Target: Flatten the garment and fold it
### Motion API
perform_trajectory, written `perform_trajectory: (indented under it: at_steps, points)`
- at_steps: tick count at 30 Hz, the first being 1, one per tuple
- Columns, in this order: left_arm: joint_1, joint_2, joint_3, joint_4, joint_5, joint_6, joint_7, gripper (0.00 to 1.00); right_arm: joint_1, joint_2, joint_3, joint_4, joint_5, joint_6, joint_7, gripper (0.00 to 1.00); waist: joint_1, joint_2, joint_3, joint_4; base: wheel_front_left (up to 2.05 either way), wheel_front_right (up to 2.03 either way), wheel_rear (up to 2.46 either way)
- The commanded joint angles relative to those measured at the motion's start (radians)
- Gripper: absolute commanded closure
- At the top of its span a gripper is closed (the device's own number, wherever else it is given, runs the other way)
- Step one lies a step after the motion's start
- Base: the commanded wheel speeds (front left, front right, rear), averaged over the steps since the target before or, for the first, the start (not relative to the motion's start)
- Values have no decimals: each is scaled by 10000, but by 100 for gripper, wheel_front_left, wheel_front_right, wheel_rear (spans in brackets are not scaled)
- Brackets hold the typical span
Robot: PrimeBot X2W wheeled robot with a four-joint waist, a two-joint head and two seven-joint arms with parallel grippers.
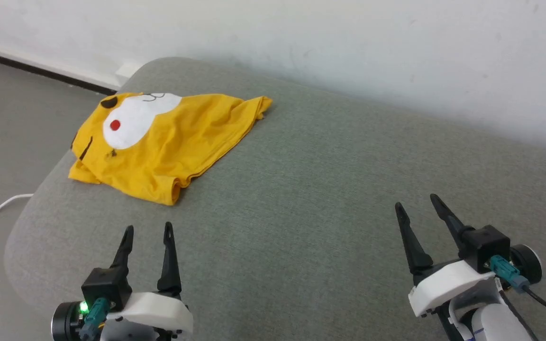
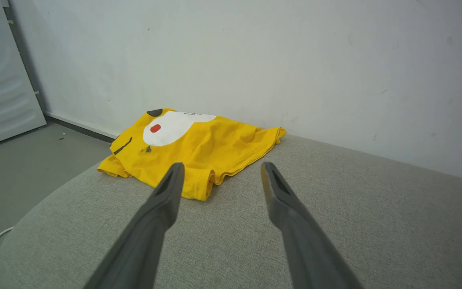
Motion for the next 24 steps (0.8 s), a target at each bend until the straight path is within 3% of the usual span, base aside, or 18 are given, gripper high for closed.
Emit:
perform_trajectory:
  at_steps: [1, 24]
  points:
    - [138, -34, -46, 44, -93, 58, -116, 0, -185, 21, 48, 67, -1, -13, -90, 0, 0, 0, 25, 300, 0, 0, 0]
    - [295, -44, -327, 262, -499, 333, -597, 0, -694, 30, 618, 813, 122, -17, -570, 0, -1, 0, 105, 1627, -1, -1, -1]
